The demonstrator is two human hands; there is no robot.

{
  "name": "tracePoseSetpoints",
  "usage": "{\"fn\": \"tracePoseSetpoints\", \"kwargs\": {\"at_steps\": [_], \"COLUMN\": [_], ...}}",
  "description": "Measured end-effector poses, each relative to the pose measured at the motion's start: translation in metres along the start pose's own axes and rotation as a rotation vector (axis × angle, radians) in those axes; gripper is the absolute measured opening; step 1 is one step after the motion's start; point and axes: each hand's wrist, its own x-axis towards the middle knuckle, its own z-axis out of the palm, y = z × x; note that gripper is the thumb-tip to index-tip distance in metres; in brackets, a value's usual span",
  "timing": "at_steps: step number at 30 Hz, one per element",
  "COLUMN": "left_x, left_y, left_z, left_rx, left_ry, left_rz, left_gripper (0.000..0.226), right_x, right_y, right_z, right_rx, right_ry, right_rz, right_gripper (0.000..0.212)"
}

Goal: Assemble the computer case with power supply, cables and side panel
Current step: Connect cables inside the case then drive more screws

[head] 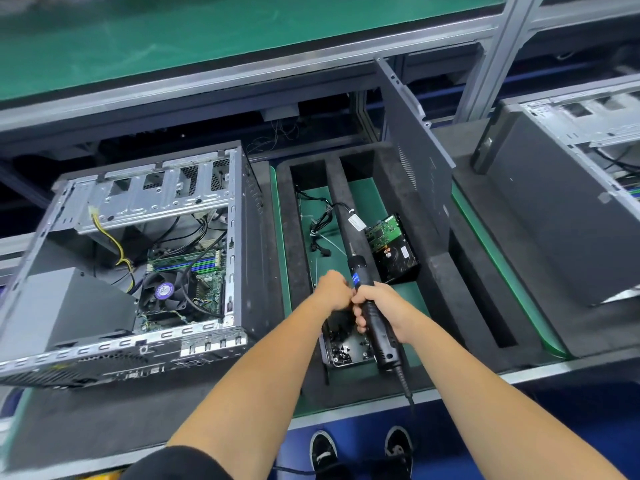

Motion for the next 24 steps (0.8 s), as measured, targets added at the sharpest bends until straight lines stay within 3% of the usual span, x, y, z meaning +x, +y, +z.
{"fn": "tracePoseSetpoints", "kwargs": {"at_steps": [5, 10, 15, 18, 24], "left_x": [0.002, -0.001, -0.011, -0.020, -0.048], "left_y": [0.006, 0.015, 0.025, 0.036, 0.038], "left_z": [-0.032, -0.049, -0.062, -0.071, -0.108], "left_rx": [-0.639, -1.044, -1.180, -1.137, -0.912], "left_ry": [0.256, 0.274, 0.371, 0.397, 0.398], "left_rz": [-0.061, -0.115, -0.035, 0.028, 0.210], "left_gripper": [0.021, 0.018, 0.020, 0.017, 0.034], "right_x": [-0.009, -0.018, -0.029, -0.039, -0.067], "right_y": [-0.003, -0.014, -0.025, -0.031, -0.053], "right_z": [0.008, 0.024, 0.047, 0.060, 0.081], "right_rx": [-0.035, -0.041, -0.058, -0.028, -0.068], "right_ry": [-0.014, -0.079, -0.051, -0.027, -0.063], "right_rz": [0.009, 0.011, 0.053, 0.034, -0.023], "right_gripper": [0.008, 0.005, 0.017, 0.022, 0.014]}}
